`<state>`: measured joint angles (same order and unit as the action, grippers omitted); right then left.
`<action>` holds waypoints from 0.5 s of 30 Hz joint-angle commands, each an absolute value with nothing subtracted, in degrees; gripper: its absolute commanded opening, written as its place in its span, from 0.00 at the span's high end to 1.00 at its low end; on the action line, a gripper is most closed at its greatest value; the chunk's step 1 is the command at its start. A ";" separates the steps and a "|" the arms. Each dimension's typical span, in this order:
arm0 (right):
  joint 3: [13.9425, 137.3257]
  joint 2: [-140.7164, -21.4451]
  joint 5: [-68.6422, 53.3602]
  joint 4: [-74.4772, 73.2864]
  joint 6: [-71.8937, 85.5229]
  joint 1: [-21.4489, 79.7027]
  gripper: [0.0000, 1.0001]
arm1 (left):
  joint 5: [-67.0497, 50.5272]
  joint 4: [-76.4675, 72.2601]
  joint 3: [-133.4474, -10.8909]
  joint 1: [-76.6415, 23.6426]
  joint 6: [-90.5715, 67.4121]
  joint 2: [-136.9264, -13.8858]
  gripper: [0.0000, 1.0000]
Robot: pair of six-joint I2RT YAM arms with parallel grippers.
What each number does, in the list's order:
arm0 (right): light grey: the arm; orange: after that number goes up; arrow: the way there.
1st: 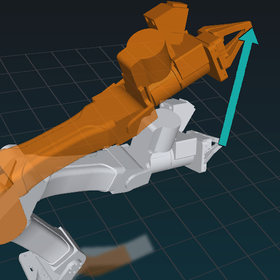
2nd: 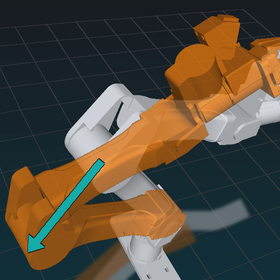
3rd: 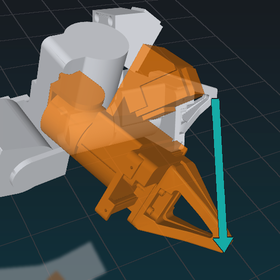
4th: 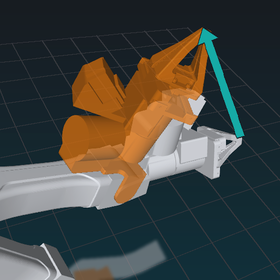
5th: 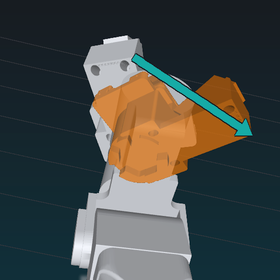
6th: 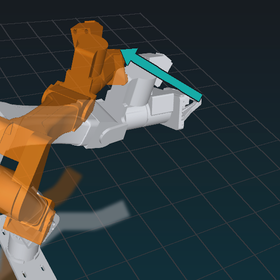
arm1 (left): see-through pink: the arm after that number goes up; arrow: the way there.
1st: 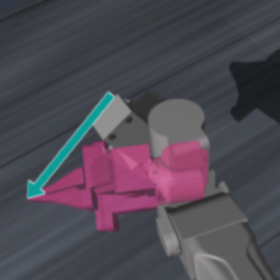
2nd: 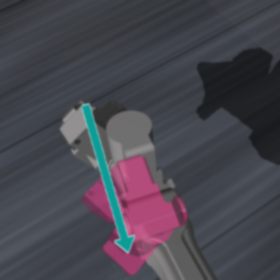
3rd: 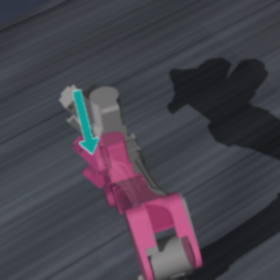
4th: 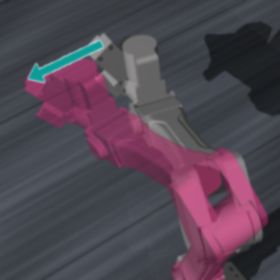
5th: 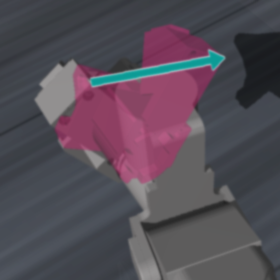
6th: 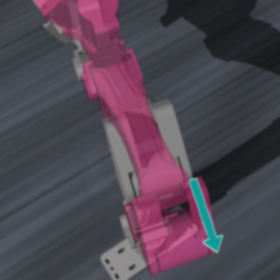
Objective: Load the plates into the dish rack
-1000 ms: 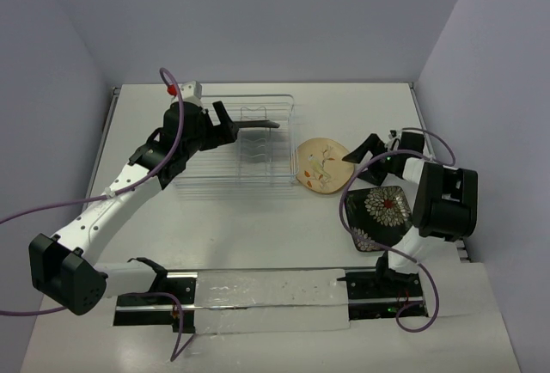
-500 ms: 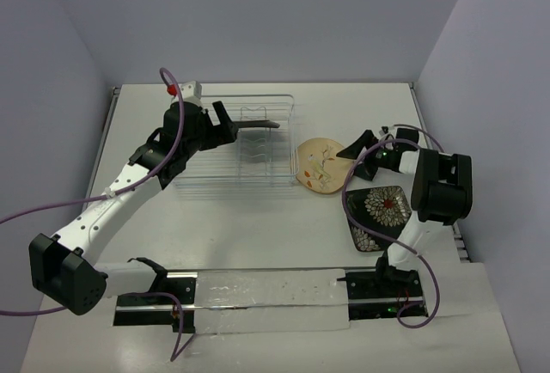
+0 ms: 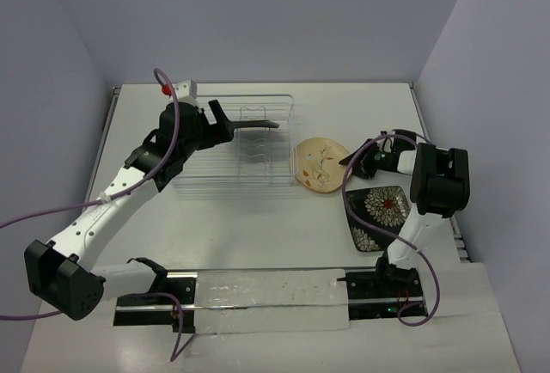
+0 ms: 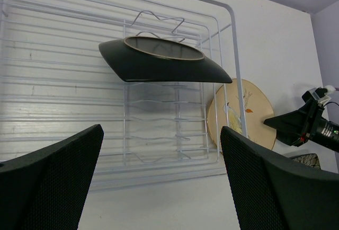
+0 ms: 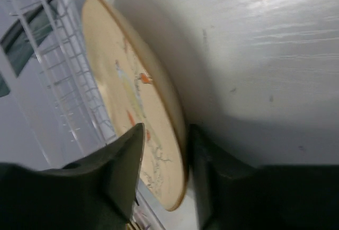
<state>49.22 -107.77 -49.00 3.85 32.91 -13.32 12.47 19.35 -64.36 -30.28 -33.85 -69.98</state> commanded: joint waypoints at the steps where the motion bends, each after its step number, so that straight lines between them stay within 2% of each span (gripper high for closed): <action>1: 51.00 -109.10 -48.38 0.44 31.53 -12.00 0.62 | 14.29 19.76 -65.04 -30.50 -33.57 -67.84 0.01; 9: 50.62 -106.61 -44.80 -1.49 30.54 -11.78 1.00 | 15.34 20.42 -64.25 -30.50 -33.78 -65.54 0.01; 13: 51.69 -101.33 -39.96 -4.56 26.42 -11.87 1.00 | 15.73 20.65 -64.16 -30.50 -33.89 -64.35 0.01; 15: 52.48 -94.34 -37.19 -5.98 23.95 -11.87 1.00 | 15.91 20.68 -64.01 -30.47 -34.07 -63.80 0.01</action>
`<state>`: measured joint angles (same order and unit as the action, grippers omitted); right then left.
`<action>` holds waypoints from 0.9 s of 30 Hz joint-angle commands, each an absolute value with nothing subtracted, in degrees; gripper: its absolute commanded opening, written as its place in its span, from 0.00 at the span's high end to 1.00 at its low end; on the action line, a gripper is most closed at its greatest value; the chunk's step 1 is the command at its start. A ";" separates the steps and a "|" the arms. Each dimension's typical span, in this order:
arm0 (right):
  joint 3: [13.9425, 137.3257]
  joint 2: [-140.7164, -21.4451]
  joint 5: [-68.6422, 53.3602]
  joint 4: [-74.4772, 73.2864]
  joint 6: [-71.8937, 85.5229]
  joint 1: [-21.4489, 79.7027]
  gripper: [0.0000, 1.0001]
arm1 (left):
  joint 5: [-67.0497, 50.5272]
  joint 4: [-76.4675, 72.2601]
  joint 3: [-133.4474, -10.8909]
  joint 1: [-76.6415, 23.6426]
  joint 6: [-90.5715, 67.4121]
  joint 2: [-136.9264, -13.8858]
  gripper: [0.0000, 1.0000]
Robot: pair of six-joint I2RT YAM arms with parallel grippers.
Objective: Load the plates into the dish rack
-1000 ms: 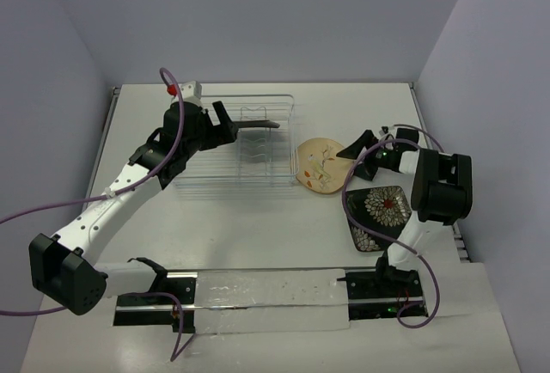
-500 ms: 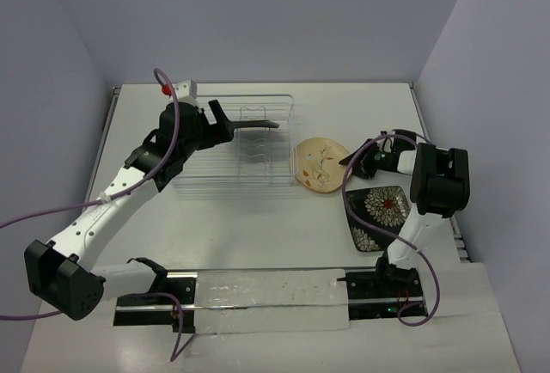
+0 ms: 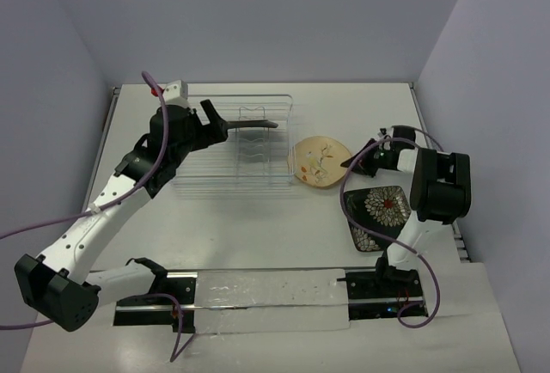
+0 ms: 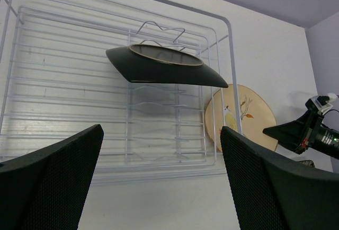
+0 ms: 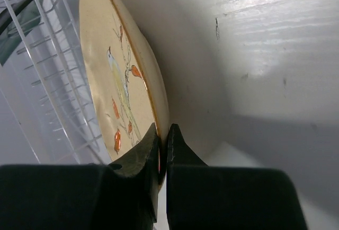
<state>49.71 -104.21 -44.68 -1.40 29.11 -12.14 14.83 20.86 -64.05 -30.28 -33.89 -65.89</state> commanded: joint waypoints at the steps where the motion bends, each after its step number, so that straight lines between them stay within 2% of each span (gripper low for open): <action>1: 53.00 -91.93 -35.63 -6.28 23.33 -11.87 1.00 | 15.94 20.54 -63.87 -30.44 -33.98 -63.57 0.01; 5: 57.19 -78.86 -26.13 -8.92 18.29 -11.78 1.00 | 16.67 20.69 -63.56 -30.45 -34.14 -62.29 0.01; 10: 62.69 -64.60 -23.40 -7.79 9.68 -10.82 1.00 | 18.15 20.36 -62.62 -30.50 -34.45 -60.79 0.01; 13: 66.70 -59.86 -21.78 -7.04 1.13 -6.41 1.00 | 18.81 20.22 -62.31 -30.50 -34.45 -60.29 0.01; 16: 71.07 -58.05 -13.37 -7.33 -10.46 3.30 1.00 | 20.24 20.50 -62.34 -30.50 -34.72 -60.14 0.01; 19: 70.71 -56.67 -16.40 -3.03 -16.05 8.12 1.00 | 21.25 20.23 -61.91 -30.48 -34.98 -59.99 0.01; 22: 68.00 -54.17 -24.77 6.65 -24.26 13.56 1.00 | 22.30 20.70 -61.60 -30.32 -35.27 -59.56 0.01; 23: 68.47 -54.40 -29.74 6.50 -25.57 14.41 1.00 | 22.76 21.00 -61.52 -30.32 -35.42 -59.33 0.01; 25: 72.17 -56.05 -32.35 4.57 -31.43 17.95 1.00 | 24.58 22.48 -61.13 -30.32 -36.08 -58.22 0.01; 27: 75.76 -59.01 -29.11 -1.72 -36.62 24.16 1.00 | 26.36 23.40 -60.19 -30.23 -37.32 -57.04 0.01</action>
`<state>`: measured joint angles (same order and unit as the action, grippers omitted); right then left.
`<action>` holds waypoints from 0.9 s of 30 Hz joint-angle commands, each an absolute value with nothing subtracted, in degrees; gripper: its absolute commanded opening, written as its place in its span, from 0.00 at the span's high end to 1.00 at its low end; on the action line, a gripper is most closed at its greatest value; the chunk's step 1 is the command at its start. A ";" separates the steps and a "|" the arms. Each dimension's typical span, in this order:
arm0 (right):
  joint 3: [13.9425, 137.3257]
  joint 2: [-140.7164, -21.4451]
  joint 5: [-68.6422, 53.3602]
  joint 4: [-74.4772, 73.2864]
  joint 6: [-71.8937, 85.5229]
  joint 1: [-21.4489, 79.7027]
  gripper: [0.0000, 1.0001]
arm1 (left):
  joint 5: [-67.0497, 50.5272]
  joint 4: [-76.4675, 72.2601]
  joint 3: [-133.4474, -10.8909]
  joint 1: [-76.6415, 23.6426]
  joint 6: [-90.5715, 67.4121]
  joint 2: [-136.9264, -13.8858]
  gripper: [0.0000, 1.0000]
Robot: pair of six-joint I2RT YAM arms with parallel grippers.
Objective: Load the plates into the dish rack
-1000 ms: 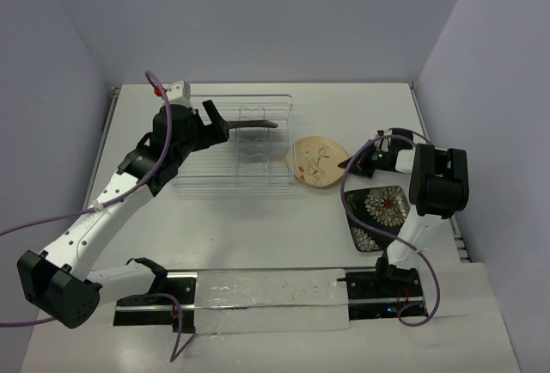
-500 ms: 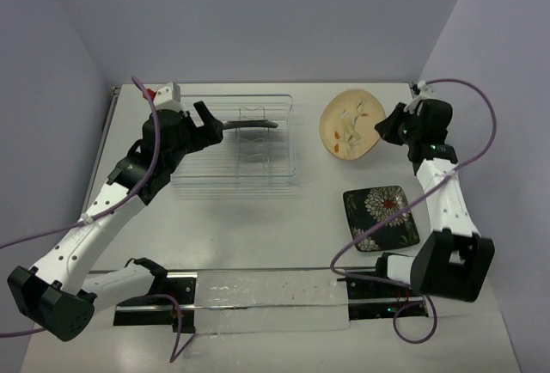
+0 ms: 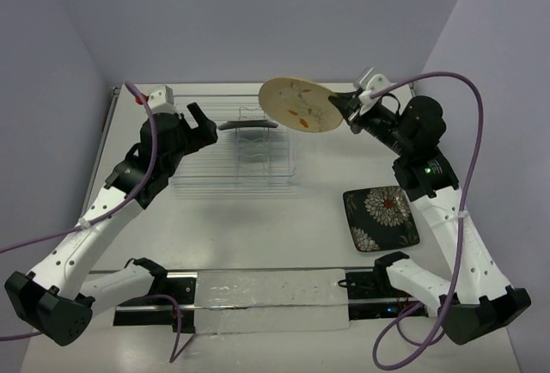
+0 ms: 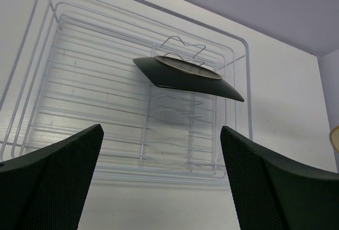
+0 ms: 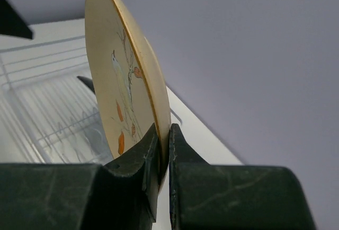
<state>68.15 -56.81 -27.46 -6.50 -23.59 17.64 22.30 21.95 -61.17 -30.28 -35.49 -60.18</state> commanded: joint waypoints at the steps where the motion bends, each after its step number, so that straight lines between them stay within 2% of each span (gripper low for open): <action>1: 76.94 -60.30 -26.91 -3.08 -38.82 26.46 1.00 | 26.94 23.67 -59.82 -30.20 -37.71 -56.44 0.01; 4: 78.42 -63.50 -22.38 -4.46 -43.38 31.33 1.00 | 28.38 24.36 -59.11 -30.15 -38.66 -54.77 0.01; 11: 73.68 -69.36 -17.77 5.90 -41.04 36.56 1.00 | 30.73 27.19 -58.27 -29.71 -40.68 -52.98 0.01; 18: 74.80 -75.95 -14.63 11.73 -40.65 37.09 1.00 | 31.96 29.64 -57.98 -29.62 -42.47 -52.59 0.01; 23: 68.69 -77.08 -13.70 24.18 -36.38 37.09 1.00 | 32.09 29.78 -57.47 -29.37 -43.07 -52.68 0.01; 27: 68.02 -79.70 -13.45 27.77 -35.15 37.00 1.00 | 32.17 30.23 -57.92 -29.27 -42.98 -53.26 0.01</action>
